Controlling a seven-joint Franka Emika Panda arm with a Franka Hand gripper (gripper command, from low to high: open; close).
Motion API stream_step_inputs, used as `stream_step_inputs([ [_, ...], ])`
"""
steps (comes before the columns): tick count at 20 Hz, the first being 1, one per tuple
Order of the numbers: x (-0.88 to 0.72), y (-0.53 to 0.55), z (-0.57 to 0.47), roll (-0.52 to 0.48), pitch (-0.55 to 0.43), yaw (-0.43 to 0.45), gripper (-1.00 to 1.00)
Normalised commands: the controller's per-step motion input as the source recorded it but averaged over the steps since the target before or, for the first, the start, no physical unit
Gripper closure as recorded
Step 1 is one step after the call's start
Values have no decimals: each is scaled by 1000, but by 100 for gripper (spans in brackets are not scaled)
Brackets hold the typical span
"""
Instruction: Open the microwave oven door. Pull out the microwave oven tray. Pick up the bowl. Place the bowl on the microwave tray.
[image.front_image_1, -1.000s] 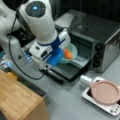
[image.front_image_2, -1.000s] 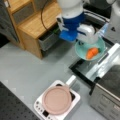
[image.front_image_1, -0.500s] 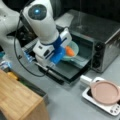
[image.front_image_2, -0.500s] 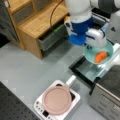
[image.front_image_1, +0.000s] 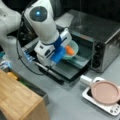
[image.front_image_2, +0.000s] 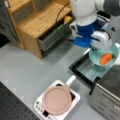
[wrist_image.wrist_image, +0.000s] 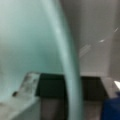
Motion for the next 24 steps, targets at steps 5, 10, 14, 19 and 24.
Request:
stream_step_inputs([
  [5, -460, 621, -196, -3, -297, -313, 100],
  [10, -363, 404, -197, -3, -307, -279, 100],
  [14, -261, 174, -182, 42, -285, -196, 100],
  [19, -220, 62, -169, 62, -256, -103, 100],
  [24, -195, -28, -188, 99, -240, -72, 100],
])
